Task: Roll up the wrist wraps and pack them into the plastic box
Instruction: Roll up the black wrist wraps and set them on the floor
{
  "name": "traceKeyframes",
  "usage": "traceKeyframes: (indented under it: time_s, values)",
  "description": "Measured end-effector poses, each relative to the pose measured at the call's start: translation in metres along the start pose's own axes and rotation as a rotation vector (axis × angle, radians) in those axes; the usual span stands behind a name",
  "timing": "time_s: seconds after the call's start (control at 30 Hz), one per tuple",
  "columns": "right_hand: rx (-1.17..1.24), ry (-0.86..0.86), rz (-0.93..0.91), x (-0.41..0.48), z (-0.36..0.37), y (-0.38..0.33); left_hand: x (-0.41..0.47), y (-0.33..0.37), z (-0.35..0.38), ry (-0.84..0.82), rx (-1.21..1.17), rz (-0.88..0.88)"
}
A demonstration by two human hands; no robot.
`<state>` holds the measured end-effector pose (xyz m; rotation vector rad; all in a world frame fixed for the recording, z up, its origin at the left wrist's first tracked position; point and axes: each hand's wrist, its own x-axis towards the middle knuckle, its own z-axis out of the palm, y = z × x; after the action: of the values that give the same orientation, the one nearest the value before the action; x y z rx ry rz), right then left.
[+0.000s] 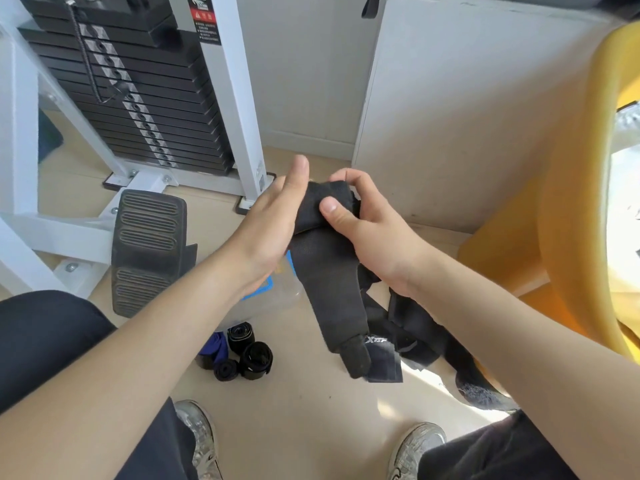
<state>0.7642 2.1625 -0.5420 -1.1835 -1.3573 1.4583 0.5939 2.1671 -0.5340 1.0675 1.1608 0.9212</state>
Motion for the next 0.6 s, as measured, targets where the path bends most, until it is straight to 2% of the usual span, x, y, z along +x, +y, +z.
traceKeyframes:
  time_s: [0.1, 0.23, 0.33, 0.4, 0.47, 0.6]
  values:
    - [-0.323, -0.062, -0.133, -0.002, -0.002, 0.009, 0.006, -0.004, -0.006, -0.075, 0.151, -0.137]
    - [-0.491, -0.054, -0.149, -0.001, -0.007, 0.012, 0.009, -0.008, -0.004, -0.086, 0.036, -0.183]
    - [-0.352, 0.036, -0.091, 0.000, -0.006, 0.010, 0.012, -0.012, 0.003, 0.064, -0.051, -0.116]
    - [-0.114, 0.137, 0.061, 0.001, 0.002, 0.008, 0.012, -0.017, 0.010, 0.246, 0.006, -0.006]
    - [0.045, 0.195, 0.208, 0.003, 0.005, 0.006, 0.011, -0.022, 0.013, 0.347, 0.102, 0.118]
    - [0.145, 0.051, 0.308, 0.007, 0.000, 0.004, 0.011, -0.023, 0.009, 0.334, 0.347, 0.259]
